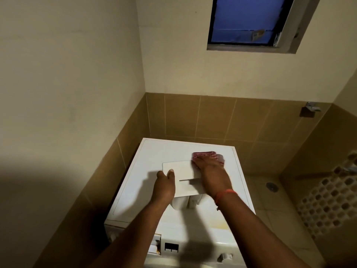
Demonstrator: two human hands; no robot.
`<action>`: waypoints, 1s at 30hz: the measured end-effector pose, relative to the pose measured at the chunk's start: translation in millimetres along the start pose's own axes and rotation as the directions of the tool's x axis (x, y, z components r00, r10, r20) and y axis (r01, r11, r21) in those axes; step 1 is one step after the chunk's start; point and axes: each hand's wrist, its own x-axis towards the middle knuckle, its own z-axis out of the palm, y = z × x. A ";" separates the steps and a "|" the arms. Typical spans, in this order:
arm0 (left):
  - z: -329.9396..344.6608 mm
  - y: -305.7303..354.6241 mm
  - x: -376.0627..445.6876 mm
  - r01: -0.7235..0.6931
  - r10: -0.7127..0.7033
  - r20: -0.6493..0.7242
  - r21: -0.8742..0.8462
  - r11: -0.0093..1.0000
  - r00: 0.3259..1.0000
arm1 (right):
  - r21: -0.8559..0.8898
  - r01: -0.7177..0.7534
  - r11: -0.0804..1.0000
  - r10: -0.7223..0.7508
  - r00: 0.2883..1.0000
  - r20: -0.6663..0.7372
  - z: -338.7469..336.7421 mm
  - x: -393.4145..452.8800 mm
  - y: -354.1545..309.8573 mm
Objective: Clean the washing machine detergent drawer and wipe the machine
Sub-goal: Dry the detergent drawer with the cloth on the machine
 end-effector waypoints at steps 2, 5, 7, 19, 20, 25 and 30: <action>-0.7 0.3 -0.8 0.005 -0.004 0.011 -0.006 1.000 1.000 | 0.003 -0.105 0.994 0.105 0.993 -0.056 -2.7 -2.2 8.4; -0.8 0.4 0.3 0.006 -0.006 0.006 0.002 1.000 1.000 | 0.005 0.014 1.000 -0.014 0.999 -0.033 7.1 2.1 -22.3; -0.8 0.6 1.1 0.002 -0.002 0.006 0.010 1.000 1.000 | 0.051 0.150 0.987 -0.149 0.989 -0.018 17.2 9.9 -49.5; -1.4 2.3 -0.6 0.002 -0.002 0.004 0.009 1.000 1.000 | -0.259 -0.229 0.938 0.265 0.958 0.113 -17.0 35.9 -18.5; -0.9 2.1 -0.6 0.004 -0.004 -0.002 0.005 1.000 1.000 | -0.230 -0.173 0.958 0.207 0.969 0.134 -12.6 38.1 -33.6; -1.6 -0.4 2.9 0.012 -0.012 -0.011 0.012 1.000 1.000 | 0.095 0.137 0.986 -0.148 0.981 0.127 1.8 30.7 -73.1; 0.0 -0.9 3.9 -0.002 0.002 0.000 0.002 1.000 1.000 | 0.096 -0.015 0.995 0.019 0.999 -0.048 -8.8 12.7 22.4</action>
